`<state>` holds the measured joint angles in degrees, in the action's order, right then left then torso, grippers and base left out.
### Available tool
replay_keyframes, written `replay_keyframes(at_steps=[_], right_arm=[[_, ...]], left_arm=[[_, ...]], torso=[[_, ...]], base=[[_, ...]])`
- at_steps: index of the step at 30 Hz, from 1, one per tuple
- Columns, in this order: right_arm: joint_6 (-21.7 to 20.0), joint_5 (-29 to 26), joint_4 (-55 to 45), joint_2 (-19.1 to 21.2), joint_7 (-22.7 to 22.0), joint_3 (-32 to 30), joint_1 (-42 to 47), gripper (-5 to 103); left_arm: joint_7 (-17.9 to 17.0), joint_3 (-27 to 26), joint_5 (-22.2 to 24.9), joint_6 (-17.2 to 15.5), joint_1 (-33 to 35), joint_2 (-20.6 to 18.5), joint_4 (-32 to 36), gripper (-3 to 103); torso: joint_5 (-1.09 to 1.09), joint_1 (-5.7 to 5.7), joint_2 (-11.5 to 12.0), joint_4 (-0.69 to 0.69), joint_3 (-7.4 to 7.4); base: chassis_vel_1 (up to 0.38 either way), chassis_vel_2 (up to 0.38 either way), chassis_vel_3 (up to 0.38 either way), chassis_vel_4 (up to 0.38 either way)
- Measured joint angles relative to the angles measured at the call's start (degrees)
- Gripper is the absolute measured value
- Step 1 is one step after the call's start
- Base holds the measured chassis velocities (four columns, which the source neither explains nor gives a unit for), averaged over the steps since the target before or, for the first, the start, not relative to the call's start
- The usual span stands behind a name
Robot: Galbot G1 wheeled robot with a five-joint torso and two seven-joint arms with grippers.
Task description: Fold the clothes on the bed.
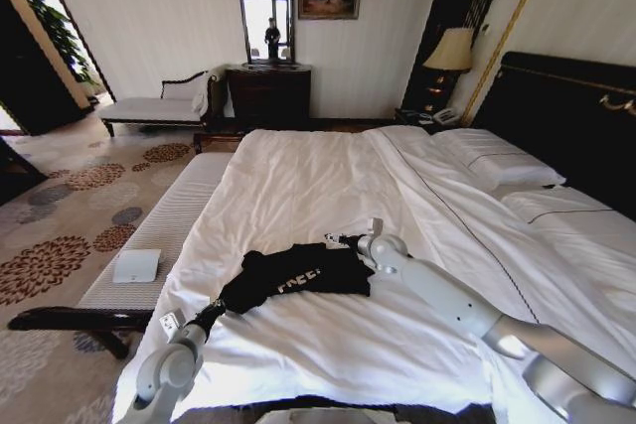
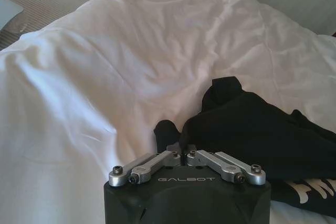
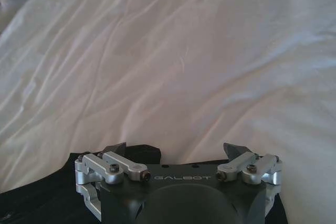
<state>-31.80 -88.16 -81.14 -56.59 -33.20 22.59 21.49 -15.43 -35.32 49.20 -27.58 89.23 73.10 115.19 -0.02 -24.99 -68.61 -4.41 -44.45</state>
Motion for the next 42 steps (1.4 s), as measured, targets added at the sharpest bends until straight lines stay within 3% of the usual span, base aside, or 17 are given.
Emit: replay_keyframes(at_steps=[4,11,14,20,23,26,31,33,36,42], right_arm=[[-4.7,-2.6,2.7,-5.4,-7.7,1.4,-3.3,100],[-5.7,-3.0,7.5,-12.5,-10.9,3.0,-6.6,100],[-7.9,-3.1,10.1,-15.2,-15.7,4.1,-7.7,100],[-10.4,-4.4,11.4,-15.8,-22.0,5.4,-7.9,102],[-10.7,-5.0,11.3,-15.6,-23.0,5.4,-7.8,100],[-10.7,-5.2,11.6,-15.5,-23.7,5.5,-7.6,92],[-10.7,-4.0,13.0,-15.4,-23.5,4.9,-7.0,65],[-10.7,-4.0,13.0,-15.2,-23.4,4.8,-6.8,65],[-10.5,-3.4,12.9,-14.6,-22.5,4.4,-6.6,49],[-8.6,-2.0,12.0,-13.6,-20.9,3.4,-5.8,33]], left_arm=[[0.0,0.1,-0.1,0.1,-0.2,0.2,-0.3,0],[0.0,-0.2,-0.1,0.3,-0.3,0.1,-0.3,0],[0.1,-0.4,0.1,0.5,-0.3,-0.2,-0.4,0],[0.1,-0.4,0.3,0.6,-0.9,-0.5,-0.6,0],[0.1,-0.2,0.4,0.6,-1.1,-0.5,-0.6,0],[0.0,0.0,0.4,0.6,-1.4,-0.4,-0.8,0],[-0.1,0.2,0.4,0.5,-1.9,-0.4,-1.2,0],[-0.2,0.3,0.4,0.5,-2.0,-0.5,-1.3,0],[-0.2,0.3,0.4,0.5,-2.2,-0.7,-1.5,0],[-0.2,0.3,0.4,0.5,-2.6,-0.9,-1.7,0]], torso=[[0.01,0.0,0.0,0.0,0.0],[-0.01,-0.01,0.0,0.02,0.0],[0.0,0.0,0.0,0.01,0.0],[0.01,0.0,0.0,0.0,0.0],[0.01,0.0,0.0,0.0,0.0],[0.02,0.01,0.0,0.0,0.0],[0.02,0.0,0.0,0.0,0.0],[0.02,0.0,0.0,0.0,0.0],[0.02,0.01,0.0,-0.01,0.0],[0.02,0.0,0.0,0.0,0.0]], base=[[0.0,0.0,0.0,0.0],[0.0,0.0,0.0,0.0],[0.0,0.0,0.0,0.0],[0.0,0.0,0.0,0.0],[0.0,0.0,0.0,0.0],[0.0,0.0,0.0,0.0],[0.0,0.0,0.0,0.0],[0.0,0.0,0.0,0.0],[0.0,0.0,0.0,0.0],[0.0,0.0,0.0,0.0]])
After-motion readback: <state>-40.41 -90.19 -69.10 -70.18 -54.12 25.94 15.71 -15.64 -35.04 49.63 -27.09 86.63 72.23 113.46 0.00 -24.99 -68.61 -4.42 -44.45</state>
